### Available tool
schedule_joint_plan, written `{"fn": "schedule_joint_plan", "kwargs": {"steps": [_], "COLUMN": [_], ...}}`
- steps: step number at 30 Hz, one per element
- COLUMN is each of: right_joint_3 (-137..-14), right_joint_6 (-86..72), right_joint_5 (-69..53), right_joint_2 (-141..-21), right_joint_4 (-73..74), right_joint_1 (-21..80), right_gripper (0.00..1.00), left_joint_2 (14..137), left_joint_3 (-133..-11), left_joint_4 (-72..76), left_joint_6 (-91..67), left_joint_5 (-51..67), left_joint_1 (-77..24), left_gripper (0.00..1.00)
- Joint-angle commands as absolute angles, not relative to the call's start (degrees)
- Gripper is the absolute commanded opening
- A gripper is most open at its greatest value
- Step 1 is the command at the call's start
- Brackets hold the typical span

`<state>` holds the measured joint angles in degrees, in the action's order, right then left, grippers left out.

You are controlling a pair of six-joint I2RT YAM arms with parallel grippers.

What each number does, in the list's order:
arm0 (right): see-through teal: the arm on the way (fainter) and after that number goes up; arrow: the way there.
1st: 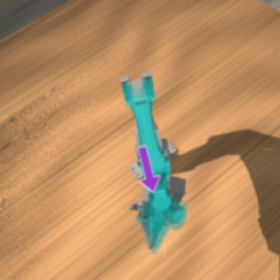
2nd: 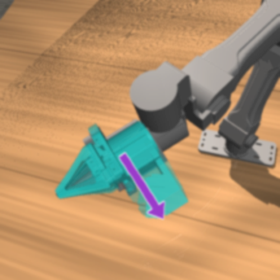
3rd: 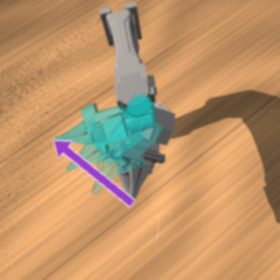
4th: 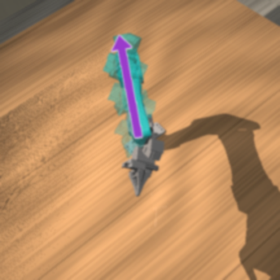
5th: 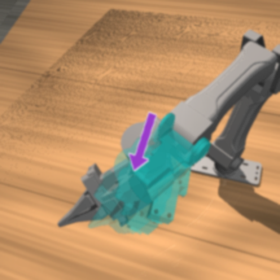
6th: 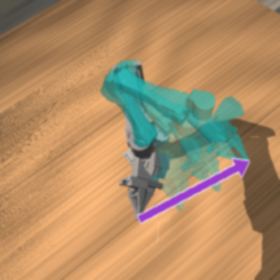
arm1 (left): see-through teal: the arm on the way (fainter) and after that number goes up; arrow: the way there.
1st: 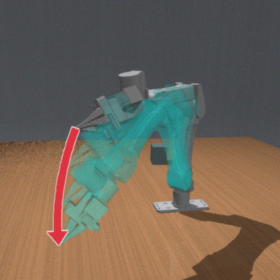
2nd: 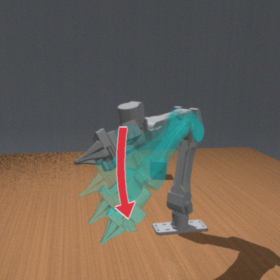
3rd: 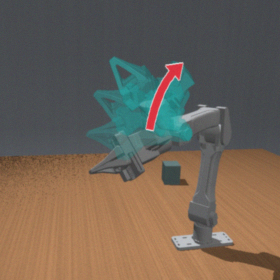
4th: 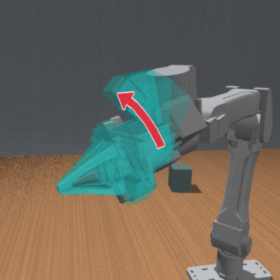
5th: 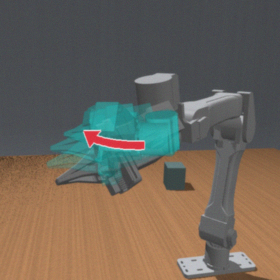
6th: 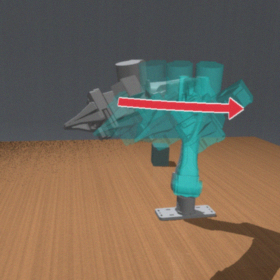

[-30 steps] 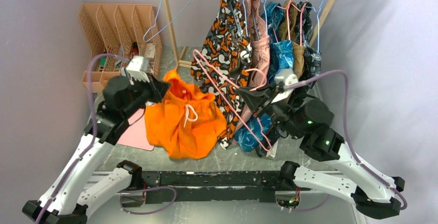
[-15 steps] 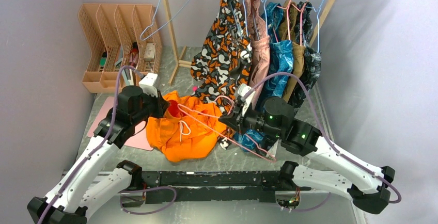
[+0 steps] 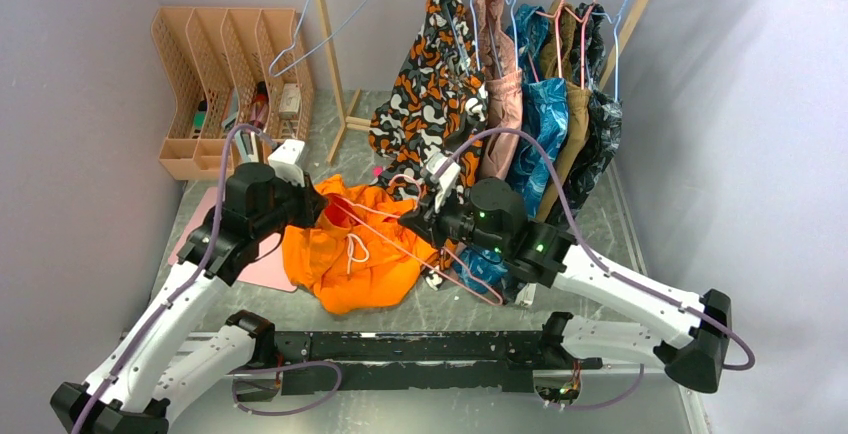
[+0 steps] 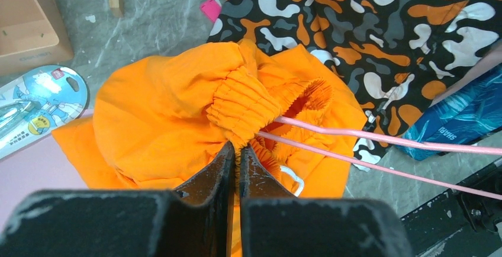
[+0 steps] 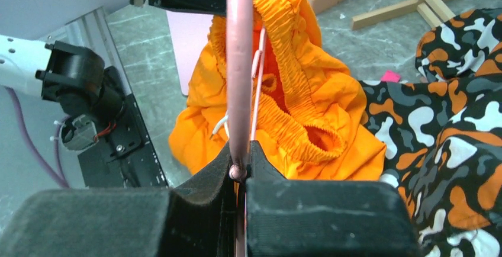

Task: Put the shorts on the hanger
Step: Hang the shorts on the hanger.

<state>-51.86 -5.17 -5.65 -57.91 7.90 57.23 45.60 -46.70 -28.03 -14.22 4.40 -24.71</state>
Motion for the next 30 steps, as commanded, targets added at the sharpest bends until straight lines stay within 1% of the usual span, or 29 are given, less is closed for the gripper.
{"fn": "schedule_joint_plan", "kwargs": {"steps": [1, 4, 8, 13, 16, 20, 24, 30], "right_joint_3": [-52.16, -52.21, -51.36, -53.39, -51.87, -47.88, -43.04, -42.88], "right_joint_6": [-4.67, -4.88, -7.09, -9.39, -10.89, -12.49, -14.93, -17.22], "right_joint_5": [-4.44, -4.35, -1.62, -0.12, -0.52, -2.31, -0.38, -1.57], "right_joint_2": [-61.55, -65.78, -69.79, -76.24, -78.09, -78.04, -77.28, -76.05], "right_joint_4": [-0.07, -3.4, -13.04, -23.23, -33.52, -50.73, -67.19, -75.76], "right_joint_1": [57.8, 58.26, 58.46, 58.54, 58.57, 58.45, 58.26, 57.86], "right_gripper": [0.0, 0.0, 0.0, 0.0, 0.0, 0.0, 0.0, 0.0], "left_joint_2": [45.82, 46.2, 47.0, 46.5, 46.45, 47.18, 47.97, 48.44], "left_joint_3": [-50.93, -53.28, -55.17, -56.78, -57.88, -60.38, -62.99, -66.58], "left_joint_4": [-29.31, -29.69, -30.01, -29.77, -29.62, -29.96, -28.78, -28.83], "left_joint_6": [-14.45, -15.77, -18.28, -20.29, -20.48, -22.96, -24.76, -26.85], "left_joint_5": [8.12, 10.34, 15.92, 18.39, 19.28, 20.82, 24.79, 28.5], "left_joint_1": [-24.96, -24.96, -25.02, -25.05, -25.05, -25.05, -25.05, -25.07], "left_gripper": [0.07, 0.07, 0.07, 0.07, 0.07, 0.07, 0.07, 0.07]}}
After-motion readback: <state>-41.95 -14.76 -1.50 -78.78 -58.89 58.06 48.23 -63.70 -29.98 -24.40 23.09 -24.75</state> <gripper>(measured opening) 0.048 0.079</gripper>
